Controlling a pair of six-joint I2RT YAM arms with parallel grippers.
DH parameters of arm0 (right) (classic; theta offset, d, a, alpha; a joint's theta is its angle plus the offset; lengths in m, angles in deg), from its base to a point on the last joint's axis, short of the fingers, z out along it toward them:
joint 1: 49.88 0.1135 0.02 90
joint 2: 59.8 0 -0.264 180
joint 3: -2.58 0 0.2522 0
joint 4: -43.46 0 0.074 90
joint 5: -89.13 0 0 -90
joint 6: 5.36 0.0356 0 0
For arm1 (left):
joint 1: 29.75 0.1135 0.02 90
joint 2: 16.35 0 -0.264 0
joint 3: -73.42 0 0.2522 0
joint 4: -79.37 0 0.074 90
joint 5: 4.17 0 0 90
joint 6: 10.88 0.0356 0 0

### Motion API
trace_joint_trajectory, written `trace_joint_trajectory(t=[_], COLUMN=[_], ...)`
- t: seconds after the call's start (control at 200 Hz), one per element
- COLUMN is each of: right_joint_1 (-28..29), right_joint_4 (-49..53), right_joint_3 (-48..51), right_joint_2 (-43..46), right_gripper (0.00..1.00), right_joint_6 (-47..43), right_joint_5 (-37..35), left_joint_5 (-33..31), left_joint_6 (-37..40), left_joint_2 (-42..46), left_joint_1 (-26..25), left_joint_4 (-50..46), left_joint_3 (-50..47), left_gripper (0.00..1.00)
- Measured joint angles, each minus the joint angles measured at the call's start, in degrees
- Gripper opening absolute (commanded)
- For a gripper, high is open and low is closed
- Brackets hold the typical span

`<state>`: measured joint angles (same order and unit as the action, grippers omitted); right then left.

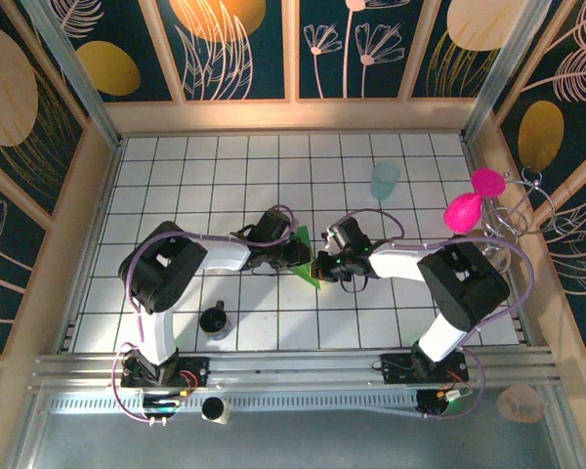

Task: Fold a paper plane with a square sheet of paper (pick it up from the middle)
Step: Fourth fold the wing at the center of the table.

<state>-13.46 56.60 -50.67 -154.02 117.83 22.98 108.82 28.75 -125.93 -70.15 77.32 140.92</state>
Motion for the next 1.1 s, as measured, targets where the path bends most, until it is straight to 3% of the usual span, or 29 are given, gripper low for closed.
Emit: trace_joint_trajectory(t=[0.365, 0.921, 1.101], right_joint_1=[-0.35, -1.20, -1.38], right_joint_4=[-0.02, -1.05, -0.92], right_joint_3=[0.28, 1.03, 1.55], right_joint_2=[0.22, 0.81, 1.38], right_gripper=[0.00, 0.00, 0.00], right_joint_6=[-0.28, -0.28, -0.28], right_joint_5=[0.00, -0.94, -1.31], left_joint_5=[1.01, 5.57, 2.86], left_joint_6=[4.50, 8.96, 11.52], left_joint_2=[-2.51, -5.51, -6.62], left_joint_1=[7.43, 11.93, 17.05], left_joint_4=[-2.80, -5.77, -7.32], left_joint_3=[4.28, 8.46, 11.43], left_gripper=[0.18, 0.17, 0.18])
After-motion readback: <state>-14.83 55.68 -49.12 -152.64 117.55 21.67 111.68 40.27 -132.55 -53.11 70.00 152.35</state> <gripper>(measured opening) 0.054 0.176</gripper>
